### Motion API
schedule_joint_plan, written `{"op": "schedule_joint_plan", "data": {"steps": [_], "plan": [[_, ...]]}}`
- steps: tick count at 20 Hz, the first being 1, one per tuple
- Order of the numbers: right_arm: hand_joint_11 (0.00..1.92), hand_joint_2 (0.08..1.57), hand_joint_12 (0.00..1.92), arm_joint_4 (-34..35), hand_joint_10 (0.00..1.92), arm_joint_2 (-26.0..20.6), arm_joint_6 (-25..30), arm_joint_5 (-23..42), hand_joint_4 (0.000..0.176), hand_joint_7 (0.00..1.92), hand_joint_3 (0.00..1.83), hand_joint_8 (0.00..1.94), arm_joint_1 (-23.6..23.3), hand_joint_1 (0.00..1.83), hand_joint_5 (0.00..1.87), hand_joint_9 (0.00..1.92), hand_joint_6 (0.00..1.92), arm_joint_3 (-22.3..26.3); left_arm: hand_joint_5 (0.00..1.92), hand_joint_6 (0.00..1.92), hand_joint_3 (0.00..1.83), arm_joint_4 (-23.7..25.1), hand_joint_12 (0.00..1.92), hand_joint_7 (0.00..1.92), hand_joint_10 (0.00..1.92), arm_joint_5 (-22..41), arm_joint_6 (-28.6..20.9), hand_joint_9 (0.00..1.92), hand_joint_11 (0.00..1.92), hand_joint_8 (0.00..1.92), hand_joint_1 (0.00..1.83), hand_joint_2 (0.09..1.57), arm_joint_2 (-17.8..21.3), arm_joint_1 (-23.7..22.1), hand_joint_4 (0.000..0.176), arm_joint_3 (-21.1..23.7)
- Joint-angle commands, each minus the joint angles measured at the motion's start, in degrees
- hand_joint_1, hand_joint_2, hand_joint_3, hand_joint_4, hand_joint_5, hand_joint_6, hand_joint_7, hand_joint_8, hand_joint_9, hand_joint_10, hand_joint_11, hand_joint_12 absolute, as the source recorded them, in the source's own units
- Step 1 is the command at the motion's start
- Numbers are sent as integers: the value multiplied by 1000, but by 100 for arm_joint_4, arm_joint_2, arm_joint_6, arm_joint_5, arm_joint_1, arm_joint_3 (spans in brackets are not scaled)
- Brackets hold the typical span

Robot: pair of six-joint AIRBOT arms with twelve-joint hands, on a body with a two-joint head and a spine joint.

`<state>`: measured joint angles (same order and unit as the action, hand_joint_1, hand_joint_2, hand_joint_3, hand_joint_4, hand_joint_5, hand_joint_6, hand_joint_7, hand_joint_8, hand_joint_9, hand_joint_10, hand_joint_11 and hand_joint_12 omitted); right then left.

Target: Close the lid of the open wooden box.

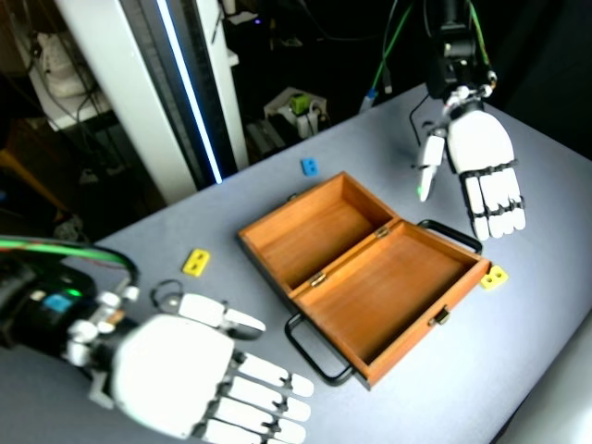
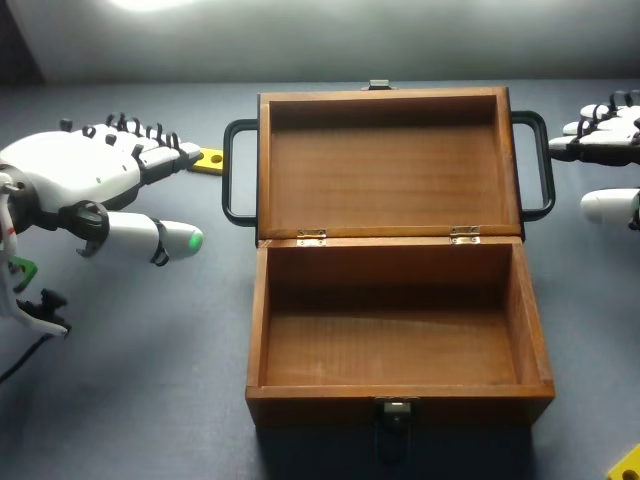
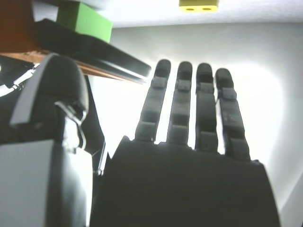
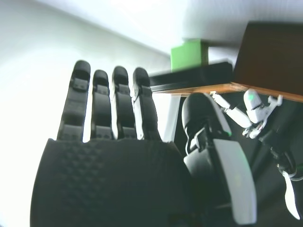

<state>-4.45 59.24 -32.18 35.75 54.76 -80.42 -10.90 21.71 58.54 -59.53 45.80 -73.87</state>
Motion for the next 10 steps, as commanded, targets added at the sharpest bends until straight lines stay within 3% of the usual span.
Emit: {"op": "schedule_joint_plan", "data": {"steps": [1, 5, 10], "plan": [[134, 1485, 16, 132, 7, 26, 15, 422, 0, 152, 0, 3, -84, 70, 249, 49, 3, -71, 0, 0, 17, 31, 0, 0, 0, 379, -3, 0, 0, 0, 0, 1316, -67, -129, 0, -56], [135, 1488, 12, 115, 7, 124, 18, 308, 0, 156, 0, 5, -151, 19, 248, 60, 5, -158, 0, 0, 0, 188, 4, 0, 0, 78, 0, 0, 9, 0, 0, 1259, -238, -335, 0, -234], [125, 1498, 4, -122, 0, 222, 167, 229, 0, 144, 1, 0, -238, 19, 231, 42, 0, -221, 0, 0, 12, 322, 11, 0, 0, -198, 2, 0, 26, 0, 0, 1320, -433, -541, 0, -427]]}}
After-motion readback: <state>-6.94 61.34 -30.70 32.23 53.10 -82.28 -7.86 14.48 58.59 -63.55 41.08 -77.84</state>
